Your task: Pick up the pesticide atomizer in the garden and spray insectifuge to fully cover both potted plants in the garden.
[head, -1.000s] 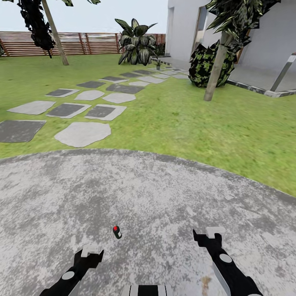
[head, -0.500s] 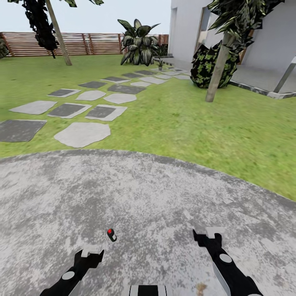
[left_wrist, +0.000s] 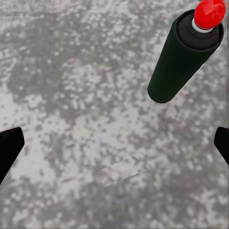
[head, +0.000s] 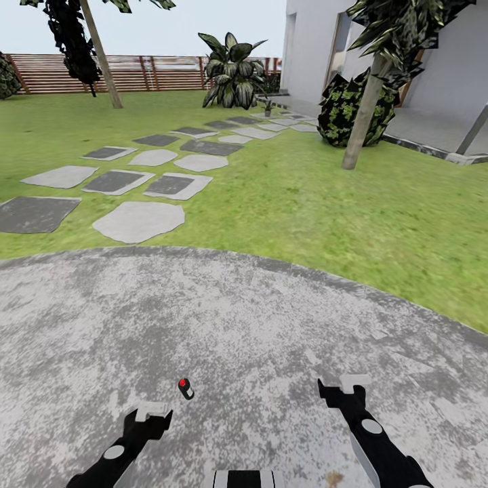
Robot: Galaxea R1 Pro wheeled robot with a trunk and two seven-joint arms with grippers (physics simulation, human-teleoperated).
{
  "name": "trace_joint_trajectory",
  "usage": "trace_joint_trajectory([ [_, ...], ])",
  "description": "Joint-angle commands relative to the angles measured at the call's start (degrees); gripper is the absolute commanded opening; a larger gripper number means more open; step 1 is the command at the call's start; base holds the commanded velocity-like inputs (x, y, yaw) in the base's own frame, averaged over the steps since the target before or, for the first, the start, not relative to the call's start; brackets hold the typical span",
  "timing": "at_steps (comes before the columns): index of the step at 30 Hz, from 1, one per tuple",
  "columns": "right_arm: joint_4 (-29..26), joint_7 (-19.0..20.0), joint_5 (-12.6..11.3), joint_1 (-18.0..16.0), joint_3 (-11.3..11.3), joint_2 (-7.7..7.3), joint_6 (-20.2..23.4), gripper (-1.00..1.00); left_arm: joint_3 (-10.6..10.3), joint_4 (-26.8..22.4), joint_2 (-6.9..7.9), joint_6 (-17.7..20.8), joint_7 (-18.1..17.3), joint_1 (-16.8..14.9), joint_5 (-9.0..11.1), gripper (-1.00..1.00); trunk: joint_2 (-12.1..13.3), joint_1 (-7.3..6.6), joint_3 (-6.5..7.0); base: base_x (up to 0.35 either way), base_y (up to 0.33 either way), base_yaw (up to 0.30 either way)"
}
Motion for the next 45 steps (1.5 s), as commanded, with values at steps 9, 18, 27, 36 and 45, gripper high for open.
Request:
trace_joint_trajectory([
  [9,0.0,0.0,0.1,0.0,0.1,0.06,-0.2,1.00,0.1,-1.4,-2.30,-0.1,-0.3,-0.8,-0.5,1.00,0.0,-0.01,-0.04,0.001,0.000,0.000],
  [18,0.0,0.0,0.1,0.0,0.1,0.06,-0.2,1.00,0.1,-4.0,-3.05,0.0,-0.3,-0.9,-0.5,1.00,0.0,-0.01,-0.04,0.000,0.000,0.000],
  [27,0.1,-0.2,0.1,0.0,0.0,0.06,-0.2,1.00,0.5,-4.0,-3.03,-0.2,0.1,-0.3,-0.3,1.00,0.0,-0.01,-0.04,0.000,0.000,0.000],
  [36,0.0,-0.1,0.1,0.0,0.0,-0.01,-0.2,1.00,0.6,-3.3,-3.31,-3.4,0.3,-0.1,-0.2,1.00,0.0,-0.01,-0.04,0.001,-0.001,0.000],
  [45,0.0,-0.1,0.1,0.0,0.0,-0.03,-0.2,1.00,0.7,-3.2,-3.28,-3.7,0.3,0.1,-0.2,1.00,0.0,-0.01,-0.04,0.066,-0.066,0.000],
])
